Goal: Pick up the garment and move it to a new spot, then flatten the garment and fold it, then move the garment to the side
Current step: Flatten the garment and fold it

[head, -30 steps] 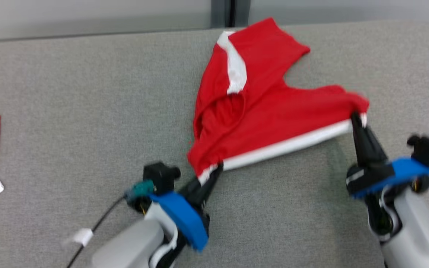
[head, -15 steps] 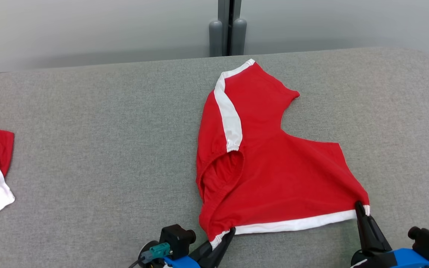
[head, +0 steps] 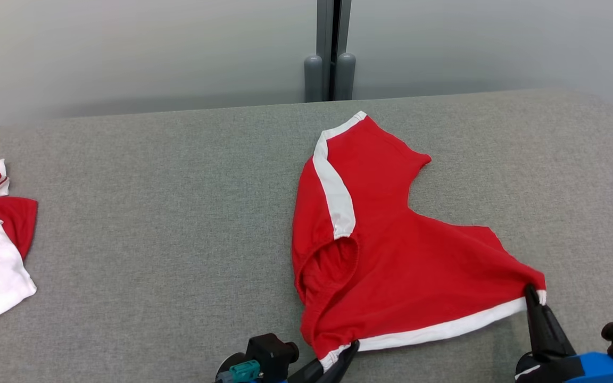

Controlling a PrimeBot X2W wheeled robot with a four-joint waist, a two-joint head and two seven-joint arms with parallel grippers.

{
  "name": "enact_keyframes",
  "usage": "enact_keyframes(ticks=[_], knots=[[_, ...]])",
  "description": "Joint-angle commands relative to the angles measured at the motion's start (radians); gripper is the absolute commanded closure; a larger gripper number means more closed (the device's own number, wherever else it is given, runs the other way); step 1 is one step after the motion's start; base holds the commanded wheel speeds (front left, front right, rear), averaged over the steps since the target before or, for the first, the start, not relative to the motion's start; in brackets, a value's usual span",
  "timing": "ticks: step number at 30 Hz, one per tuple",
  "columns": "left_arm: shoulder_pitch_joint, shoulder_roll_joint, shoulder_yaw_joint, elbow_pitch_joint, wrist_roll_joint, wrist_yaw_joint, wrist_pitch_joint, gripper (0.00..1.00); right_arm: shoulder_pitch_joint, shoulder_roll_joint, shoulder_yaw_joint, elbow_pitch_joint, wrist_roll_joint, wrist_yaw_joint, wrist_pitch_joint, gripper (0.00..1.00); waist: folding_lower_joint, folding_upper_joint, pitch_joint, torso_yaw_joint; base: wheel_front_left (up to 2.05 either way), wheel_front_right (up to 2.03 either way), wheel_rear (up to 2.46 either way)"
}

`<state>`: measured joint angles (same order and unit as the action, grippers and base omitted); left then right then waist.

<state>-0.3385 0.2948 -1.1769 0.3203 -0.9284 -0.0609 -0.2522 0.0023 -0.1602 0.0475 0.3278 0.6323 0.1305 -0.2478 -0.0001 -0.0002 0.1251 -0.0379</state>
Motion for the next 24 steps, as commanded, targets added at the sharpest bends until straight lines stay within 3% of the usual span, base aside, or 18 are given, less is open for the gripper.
enact_keyframes(ticks=[1, 13, 17, 24], knots=[[0.006, -0.003, 0.000, -0.009, 0.005, 0.004, 0.001, 1.00, -0.016, -0.009, -0.008, -0.009, 0.002, 0.000, 0.003, 1.00, 0.0001, 0.0002, -0.002, 0.001, 0.00, 0.00, 0.00], [-0.093, -0.037, 0.057, -0.055, -0.040, -0.031, 0.000, 1.00, -0.190, -0.036, -0.016, -0.071, -0.017, 0.000, 0.033, 1.00, 0.0001, 0.0002, 0.016, 0.000, 0.00, 0.00, 0.00], [-0.198, -0.053, 0.104, -0.049, -0.063, -0.048, 0.007, 1.00, -0.343, -0.041, -0.003, -0.056, -0.029, 0.000, 0.049, 1.00, 0.0001, 0.0002, 0.053, -0.002, 0.00, 0.00, 0.00], [-0.485, -0.067, 0.193, -0.017, -0.116, -0.069, 0.066, 1.00, -0.745, -0.079, 0.011, 0.084, -0.039, 0.000, 0.101, 1.00, 0.0001, 0.0002, 0.157, 0.012, 0.00, 0.00, 0.00]])
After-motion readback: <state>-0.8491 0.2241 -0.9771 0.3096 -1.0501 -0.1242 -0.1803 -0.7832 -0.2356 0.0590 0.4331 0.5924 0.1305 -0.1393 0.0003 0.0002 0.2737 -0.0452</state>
